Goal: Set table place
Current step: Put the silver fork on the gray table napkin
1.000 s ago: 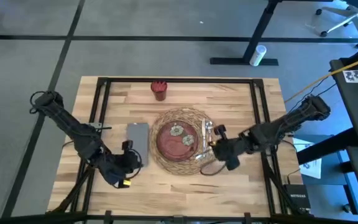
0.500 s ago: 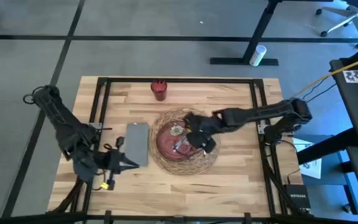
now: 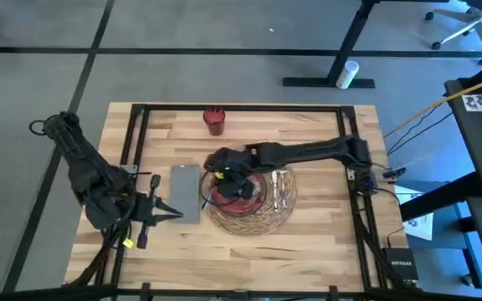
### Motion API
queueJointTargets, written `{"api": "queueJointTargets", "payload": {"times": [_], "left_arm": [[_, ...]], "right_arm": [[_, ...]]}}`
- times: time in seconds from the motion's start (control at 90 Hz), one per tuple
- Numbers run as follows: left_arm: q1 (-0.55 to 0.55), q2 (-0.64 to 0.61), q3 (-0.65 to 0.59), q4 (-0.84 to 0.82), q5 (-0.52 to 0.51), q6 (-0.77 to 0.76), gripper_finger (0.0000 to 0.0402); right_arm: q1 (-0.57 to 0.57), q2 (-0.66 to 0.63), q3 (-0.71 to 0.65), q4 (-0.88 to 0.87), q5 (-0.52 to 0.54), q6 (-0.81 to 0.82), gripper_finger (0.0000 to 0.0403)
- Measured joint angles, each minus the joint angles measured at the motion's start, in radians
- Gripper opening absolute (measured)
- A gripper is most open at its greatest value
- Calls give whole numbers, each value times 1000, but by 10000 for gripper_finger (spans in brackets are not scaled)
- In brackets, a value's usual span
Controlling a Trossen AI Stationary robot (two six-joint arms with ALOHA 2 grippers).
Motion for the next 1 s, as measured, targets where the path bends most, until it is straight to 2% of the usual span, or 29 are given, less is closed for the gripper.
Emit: {"api": "queueJointTargets", "payload": {"times": [0.167, 0.467, 0.822, 1.0], "left_arm": [[0, 0, 0, -22, 0, -11, 0], [0, 0, -1, -20, 0, -3, 0], [0, 0, -1, -16, 2, -7, 0], [1, 0, -1, -17, 2, -7, 0]], "right_arm": [[-10, 114, 134, 3, -52, -58, 0], [-38, 263, 264, 40, -155, -155, 0], [-63, 339, 272, 203, -258, -212, 0], [-68, 339, 265, 239, -266, -228, 0]]}}
